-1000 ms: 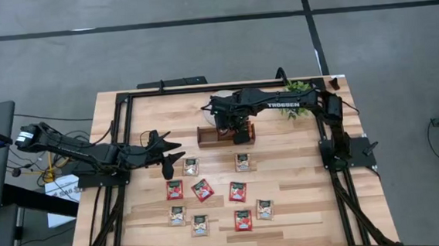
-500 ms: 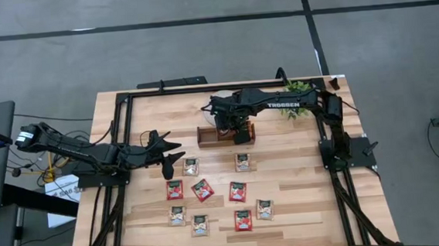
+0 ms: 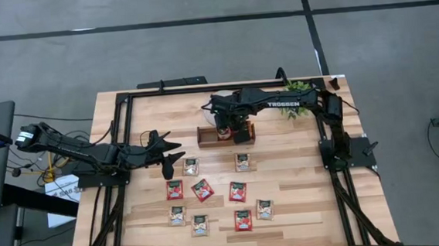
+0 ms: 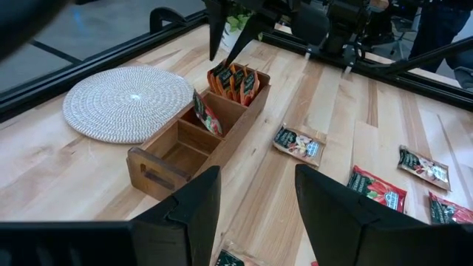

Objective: Pick & Place Tea
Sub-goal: Put the red tea bag into the middle compartment of the wooden organizer

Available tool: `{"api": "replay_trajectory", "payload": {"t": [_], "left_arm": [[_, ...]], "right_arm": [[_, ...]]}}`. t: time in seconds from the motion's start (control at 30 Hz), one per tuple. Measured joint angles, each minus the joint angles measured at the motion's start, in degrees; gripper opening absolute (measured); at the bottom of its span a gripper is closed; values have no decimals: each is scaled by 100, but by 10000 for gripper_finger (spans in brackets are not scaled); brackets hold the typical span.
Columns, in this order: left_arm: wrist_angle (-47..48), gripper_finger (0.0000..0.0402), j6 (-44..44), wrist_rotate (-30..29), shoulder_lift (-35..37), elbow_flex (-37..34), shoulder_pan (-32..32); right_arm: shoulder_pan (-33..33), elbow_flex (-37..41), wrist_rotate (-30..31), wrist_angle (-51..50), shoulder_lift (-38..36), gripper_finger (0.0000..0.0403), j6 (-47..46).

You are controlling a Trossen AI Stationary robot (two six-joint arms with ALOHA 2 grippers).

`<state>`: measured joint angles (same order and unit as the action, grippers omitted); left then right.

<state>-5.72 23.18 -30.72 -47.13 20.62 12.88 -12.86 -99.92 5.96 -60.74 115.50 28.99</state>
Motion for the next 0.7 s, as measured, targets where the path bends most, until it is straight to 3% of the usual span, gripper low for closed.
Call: {"api": "replay_trajectory", "payload": {"t": [0.2, 0.7], "left_arm": [[0, 167, 2, 0, 0, 0, 1], [0, 167, 7, 0, -2, 2, 1]], "right_arm": [[29, 0, -4, 162, 0, 107, -41], [35, -8, -341, 798, 108, 109, 816]]}}
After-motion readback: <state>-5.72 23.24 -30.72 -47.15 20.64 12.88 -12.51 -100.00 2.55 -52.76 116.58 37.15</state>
